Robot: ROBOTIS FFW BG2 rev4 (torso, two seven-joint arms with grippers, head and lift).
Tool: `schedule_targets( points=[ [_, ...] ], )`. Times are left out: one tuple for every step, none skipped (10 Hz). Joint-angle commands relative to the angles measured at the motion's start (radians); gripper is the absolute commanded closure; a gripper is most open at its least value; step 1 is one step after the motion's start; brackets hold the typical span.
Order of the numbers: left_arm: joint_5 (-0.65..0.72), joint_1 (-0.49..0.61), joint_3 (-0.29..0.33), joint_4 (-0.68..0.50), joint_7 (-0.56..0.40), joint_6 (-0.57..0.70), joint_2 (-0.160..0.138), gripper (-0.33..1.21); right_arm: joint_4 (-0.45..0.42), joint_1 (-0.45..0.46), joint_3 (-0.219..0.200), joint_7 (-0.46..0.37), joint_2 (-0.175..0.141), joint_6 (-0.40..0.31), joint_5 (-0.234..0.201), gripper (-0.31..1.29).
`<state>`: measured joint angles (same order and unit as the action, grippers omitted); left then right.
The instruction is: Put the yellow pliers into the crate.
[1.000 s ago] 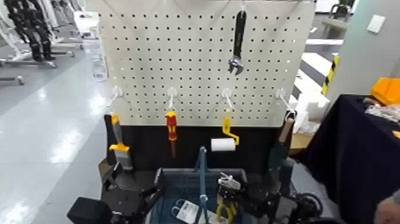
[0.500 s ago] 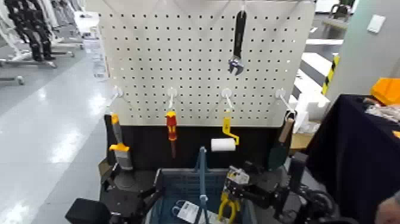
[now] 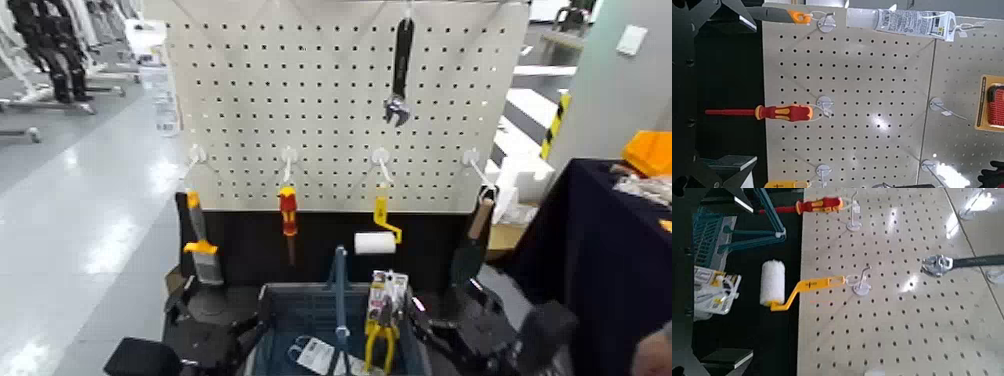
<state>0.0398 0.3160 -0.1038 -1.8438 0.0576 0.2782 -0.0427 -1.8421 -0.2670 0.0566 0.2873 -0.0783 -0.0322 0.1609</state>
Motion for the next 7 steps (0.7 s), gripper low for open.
schedule_targets(
  points=[
    [-0.001, 0.018, 0.003, -0.002, -0.027, 0.018, 0.001, 0.14, -0.086, -0.155, 0.026, -0.185, 0.002, -0.086, -0.023, 0.05],
    [-0.003, 0.034, 0.000, -0.008, -0.051, 0.021, 0.000, 0.13, -0.114, -0.201, 0.049, -0.278, -0.001, -0.123, -0.043, 0.05],
    [-0.011, 0.048, -0.007, -0.014, -0.068, 0.024, 0.000, 0.13, -0.135, -0.227, 0.055, -0.300, 0.000, -0.120, -0.053, 0.06],
    [-0.011, 0.074, -0.019, -0.020, -0.114, 0.030, 0.000, 0.13, -0.138, -0.239, 0.066, -0.301, -0.001, -0.111, -0.046, 0.09],
    [-0.017, 0.110, -0.030, -0.041, -0.174, 0.024, 0.000, 0.14, -0.140, -0.248, 0.091, -0.336, -0.008, -0.098, -0.035, 0.09],
    [-0.024, 0.135, -0.039, -0.055, -0.223, 0.009, 0.000, 0.14, -0.146, -0.251, 0.091, -0.339, -0.008, -0.081, -0.034, 0.09],
    [-0.026, 0.137, -0.040, -0.057, -0.225, 0.009, -0.002, 0.14, -0.146, -0.250, 0.091, -0.333, -0.009, -0.080, -0.034, 0.09]
  ],
)
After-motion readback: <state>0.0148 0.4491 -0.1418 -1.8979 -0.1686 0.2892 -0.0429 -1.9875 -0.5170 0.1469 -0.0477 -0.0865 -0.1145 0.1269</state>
